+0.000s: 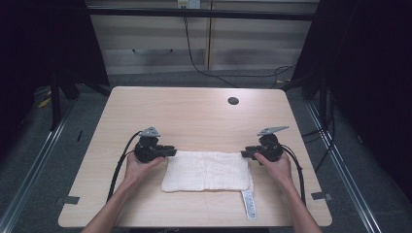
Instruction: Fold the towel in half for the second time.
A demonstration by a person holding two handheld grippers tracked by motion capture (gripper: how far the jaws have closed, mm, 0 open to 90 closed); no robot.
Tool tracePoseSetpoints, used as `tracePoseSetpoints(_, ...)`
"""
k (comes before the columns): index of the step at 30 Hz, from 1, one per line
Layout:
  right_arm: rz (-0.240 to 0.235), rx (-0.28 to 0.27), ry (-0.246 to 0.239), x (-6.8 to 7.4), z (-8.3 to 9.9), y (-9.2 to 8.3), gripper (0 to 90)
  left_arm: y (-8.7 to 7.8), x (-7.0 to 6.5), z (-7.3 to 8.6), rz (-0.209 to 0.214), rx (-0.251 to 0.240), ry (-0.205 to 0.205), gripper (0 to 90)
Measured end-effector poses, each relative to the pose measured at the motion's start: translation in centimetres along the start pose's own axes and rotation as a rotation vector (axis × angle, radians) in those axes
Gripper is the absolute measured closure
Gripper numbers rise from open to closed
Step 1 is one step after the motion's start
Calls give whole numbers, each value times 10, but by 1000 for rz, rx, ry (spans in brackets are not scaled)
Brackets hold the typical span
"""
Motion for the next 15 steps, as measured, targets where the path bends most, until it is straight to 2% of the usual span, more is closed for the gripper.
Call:
tracePoseSetpoints(1, -7, 5, 8, 1, 0, 1, 631, 1, 1, 2, -7, 3, 7, 767)
tracePoseSetpoints(3, -5, 22, -11, 4, 0, 4, 641, 4, 1, 4, -11, -3, 9, 780)
tracePoseSetpoints(5, -8, 21, -15, 5, 0, 8, 634, 9, 0, 5, -13, 11, 12, 796)
tracePoseSetpoints(7, 13, 29, -21, 7, 0, 9, 629, 12, 0, 7, -35, 13, 29, 792)
tracePoseSetpoints(11, 18, 34, -30, 8, 1, 11, 659, 14, 0, 8, -28, 34, 28, 791)
tracePoseSetpoints(15, 44, 39, -33, 8, 4, 12, 759, 13, 2, 9, -42, 42, 44, 838)
Point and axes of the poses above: each handheld gripper's, and its own axes: y roughly forward along the jaws, z roughly out of its underside, x roughly to its left, the point moved 2 cm from there along y, roughly forward along the jaws, and after that the axes turned 10 degrees about -y, right-handed, at the moved point
